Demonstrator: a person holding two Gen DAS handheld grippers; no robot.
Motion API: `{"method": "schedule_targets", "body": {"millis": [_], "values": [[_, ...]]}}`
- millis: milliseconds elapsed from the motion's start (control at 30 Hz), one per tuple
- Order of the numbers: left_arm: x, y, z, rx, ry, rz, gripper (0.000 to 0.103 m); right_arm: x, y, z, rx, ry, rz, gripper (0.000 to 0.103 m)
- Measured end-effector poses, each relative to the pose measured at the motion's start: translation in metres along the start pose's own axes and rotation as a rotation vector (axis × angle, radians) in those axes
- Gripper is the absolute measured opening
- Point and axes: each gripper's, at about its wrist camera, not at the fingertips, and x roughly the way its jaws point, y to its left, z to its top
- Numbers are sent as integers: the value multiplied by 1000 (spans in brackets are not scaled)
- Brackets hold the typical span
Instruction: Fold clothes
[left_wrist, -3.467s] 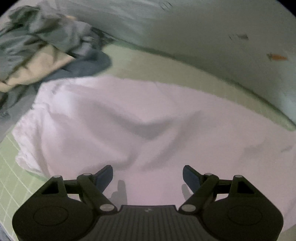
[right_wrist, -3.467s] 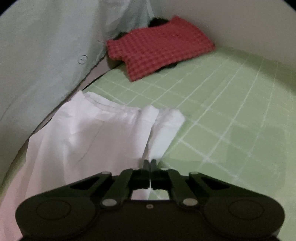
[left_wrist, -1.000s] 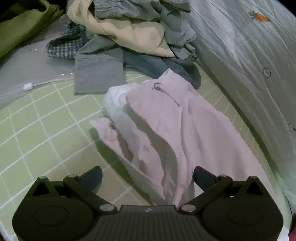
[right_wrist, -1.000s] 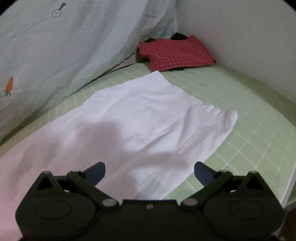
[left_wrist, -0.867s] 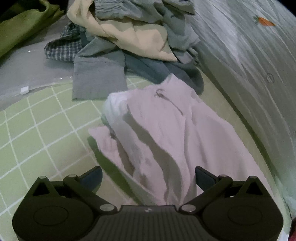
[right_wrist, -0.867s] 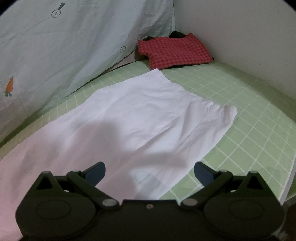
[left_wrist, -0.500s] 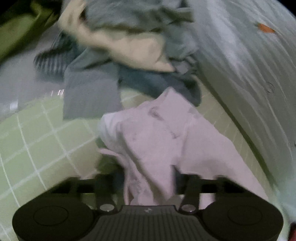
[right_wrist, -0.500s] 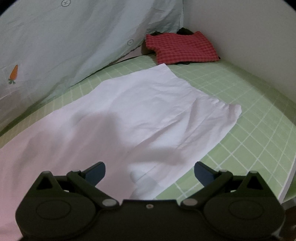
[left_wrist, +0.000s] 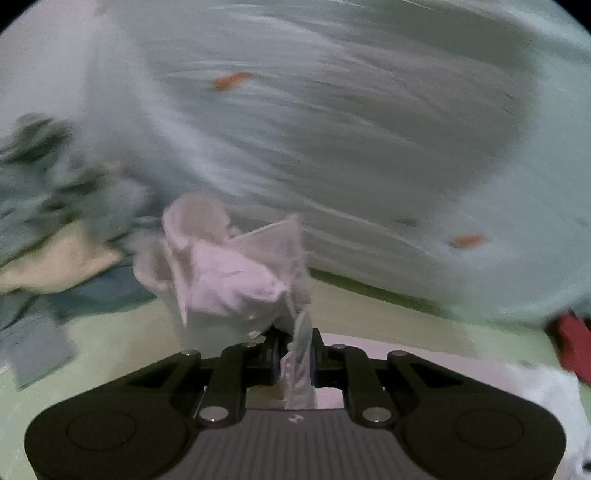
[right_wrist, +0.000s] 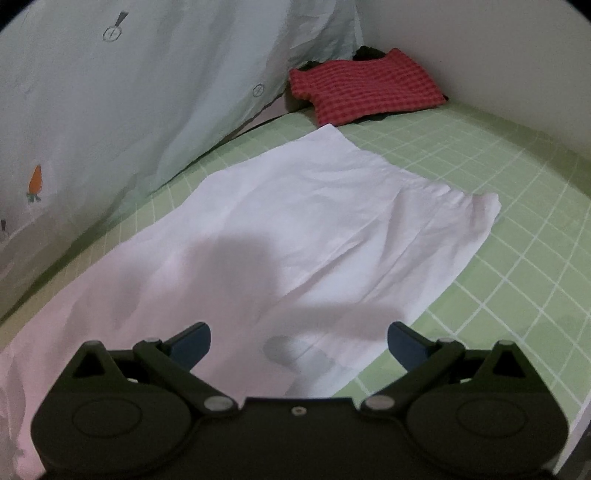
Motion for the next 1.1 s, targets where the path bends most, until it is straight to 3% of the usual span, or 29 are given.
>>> {"method": "schedule_targets", "body": {"millis": [100, 200, 267, 367, 433, 533, 633, 700, 833, 933, 1000, 1100], "values": [[16, -42, -16, 73, 75, -108, 16, 2, -9, 2, 27, -8, 4, 103], [45, -76, -47, 148, 201, -175, 16, 5, -17, 3, 53, -11, 1, 103], [72, -90, -74, 175, 321, -193, 17, 7, -22, 3, 70, -12, -2, 103], [94, -94, -102, 159, 409, -172, 19, 12, -28, 5, 93, -10, -2, 103], [92, -95, -99, 159, 406, -175, 20, 14, -29, 7, 101, -13, -2, 103], [92, -93, -98, 122, 435, -203, 29, 19, -30, 9, 106, -10, -3, 103], [84, -96, -96, 122, 451, -237, 49, 23, -29, 10, 110, -4, 6, 103], [77, -98, -91, 123, 441, -276, 72, 25, -27, 11, 105, -7, 12, 103], [59, -101, -71, 123, 370, -291, 82, 24, -23, 16, 43, -28, -6, 103], [61, -99, -55, 95, 335, -245, 85, 23, -17, 21, -42, -54, -32, 103], [59, -95, -47, 93, 317, -173, 91, 23, -13, 25, -99, -72, -49, 103], [67, -92, -45, 130, 319, -31, 92, 25, -9, 32, -171, -89, -61, 103]]}}
